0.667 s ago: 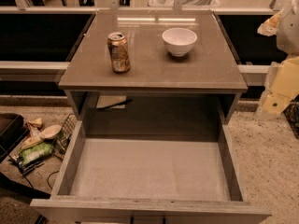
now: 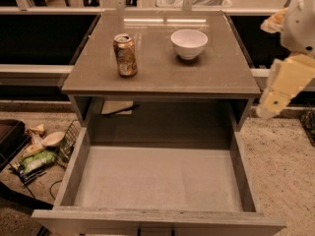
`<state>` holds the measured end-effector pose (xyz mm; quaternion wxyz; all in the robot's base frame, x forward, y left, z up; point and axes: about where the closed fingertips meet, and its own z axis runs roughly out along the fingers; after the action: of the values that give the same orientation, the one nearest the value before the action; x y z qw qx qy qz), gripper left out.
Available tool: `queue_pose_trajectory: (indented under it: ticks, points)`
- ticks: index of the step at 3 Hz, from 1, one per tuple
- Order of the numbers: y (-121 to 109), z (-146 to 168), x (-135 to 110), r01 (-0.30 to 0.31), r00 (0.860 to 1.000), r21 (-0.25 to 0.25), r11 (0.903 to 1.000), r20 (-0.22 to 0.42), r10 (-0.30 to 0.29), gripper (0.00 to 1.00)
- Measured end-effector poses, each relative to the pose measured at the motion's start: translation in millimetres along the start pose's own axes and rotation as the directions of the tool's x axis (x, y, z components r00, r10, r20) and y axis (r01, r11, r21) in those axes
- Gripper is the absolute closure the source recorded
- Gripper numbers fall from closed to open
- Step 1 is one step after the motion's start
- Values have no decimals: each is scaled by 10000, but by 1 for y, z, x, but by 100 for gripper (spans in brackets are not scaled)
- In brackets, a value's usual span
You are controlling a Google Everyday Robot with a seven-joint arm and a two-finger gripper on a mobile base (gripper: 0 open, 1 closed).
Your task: Place orange can into top drawer
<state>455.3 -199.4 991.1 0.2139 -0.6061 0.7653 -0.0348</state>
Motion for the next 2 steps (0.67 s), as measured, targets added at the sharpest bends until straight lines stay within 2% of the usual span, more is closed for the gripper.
queue_pose_trajectory:
  ticks: [1, 2]
  points:
    - [-17, 38, -10, -352, 9853, -96, 9993, 1671, 364, 0]
    - [-58, 86, -70, -643, 8736, 77, 9979, 4838, 525, 0]
